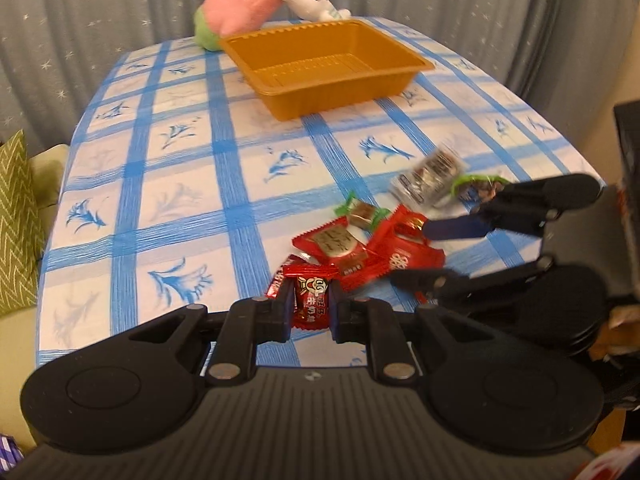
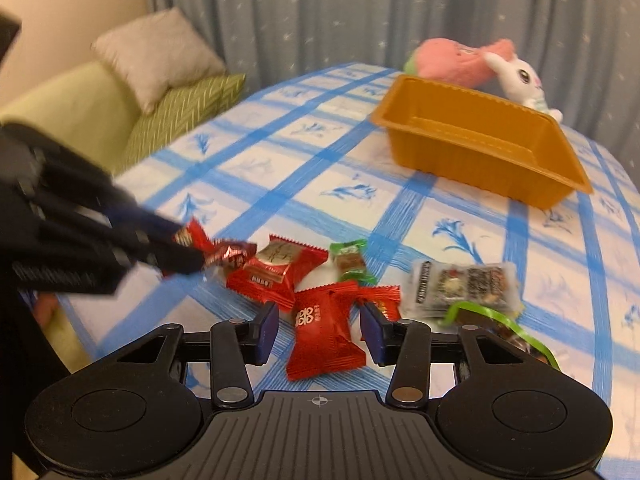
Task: Organize snacks
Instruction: 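Grasp a small red candy with the left tool while the right tool grasps a red packet, then carry both held red candies over the orange tray, then open the left tool and the right tool to drop candies into the tray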
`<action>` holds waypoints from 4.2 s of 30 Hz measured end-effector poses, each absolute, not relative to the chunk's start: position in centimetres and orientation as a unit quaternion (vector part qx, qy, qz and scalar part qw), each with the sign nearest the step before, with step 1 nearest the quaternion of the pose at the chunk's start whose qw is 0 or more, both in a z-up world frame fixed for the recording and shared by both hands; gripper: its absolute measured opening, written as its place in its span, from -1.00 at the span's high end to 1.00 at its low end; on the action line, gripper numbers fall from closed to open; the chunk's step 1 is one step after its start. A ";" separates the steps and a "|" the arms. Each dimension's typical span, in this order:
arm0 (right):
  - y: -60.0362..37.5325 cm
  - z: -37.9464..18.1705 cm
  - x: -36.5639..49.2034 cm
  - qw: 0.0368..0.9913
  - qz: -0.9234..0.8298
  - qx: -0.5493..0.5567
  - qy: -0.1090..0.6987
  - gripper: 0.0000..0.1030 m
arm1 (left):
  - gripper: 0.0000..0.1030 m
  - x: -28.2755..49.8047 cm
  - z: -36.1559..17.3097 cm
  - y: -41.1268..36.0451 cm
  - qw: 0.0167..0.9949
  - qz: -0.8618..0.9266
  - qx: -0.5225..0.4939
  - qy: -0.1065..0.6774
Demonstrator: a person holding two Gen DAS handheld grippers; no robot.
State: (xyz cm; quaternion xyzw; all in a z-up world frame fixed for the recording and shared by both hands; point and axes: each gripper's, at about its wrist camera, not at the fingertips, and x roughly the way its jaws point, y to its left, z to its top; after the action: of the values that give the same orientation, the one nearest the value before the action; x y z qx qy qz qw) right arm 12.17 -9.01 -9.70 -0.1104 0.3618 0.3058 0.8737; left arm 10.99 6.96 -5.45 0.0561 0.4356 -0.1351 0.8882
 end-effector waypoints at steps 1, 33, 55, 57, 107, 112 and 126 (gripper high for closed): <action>-8.7 -10.0 12.3 0.872 0.302 -0.122 0.365 0.12 | 0.70 11.0 -5.4 7.0 0.889 -0.134 0.055 0.435; -17.3 -1.4 20.4 0.937 0.197 -0.051 0.285 0.68 | 0.70 21.9 -0.2 1.5 0.924 -0.134 0.013 0.358; -25.5 -7.3 21.8 0.902 0.174 -0.092 0.384 -0.15 | 0.70 24.7 -3.8 0.9 0.911 -0.164 -0.015 0.378; -26.0 -8.0 21.1 0.895 0.177 -0.127 0.389 -0.15 | 0.70 24.7 -3.9 0.9 0.911 -0.164 -0.015 0.379; -19.7 -2.6 35.2 0.938 0.186 0.055 0.287 0.48 | 0.69 34.3 -2.5 0.3 0.935 -0.116 -0.038 0.332; -18.9 -3.7 37.1 0.934 0.185 0.058 0.299 0.48 | 0.68 35.8 -3.3 0.4 0.933 -0.111 -0.032 0.339; -18.4 -4.9 38.7 0.928 0.183 0.068 0.316 0.48 | 0.17 36.8 -4.1 1.6 0.931 -0.089 -0.042 0.352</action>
State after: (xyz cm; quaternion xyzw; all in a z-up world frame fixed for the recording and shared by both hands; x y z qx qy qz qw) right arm 38.71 -18.40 -4.90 0.0682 0.3161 0.1827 0.9285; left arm 36.76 1.61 -4.10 -0.0425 0.3517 -0.0887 0.9309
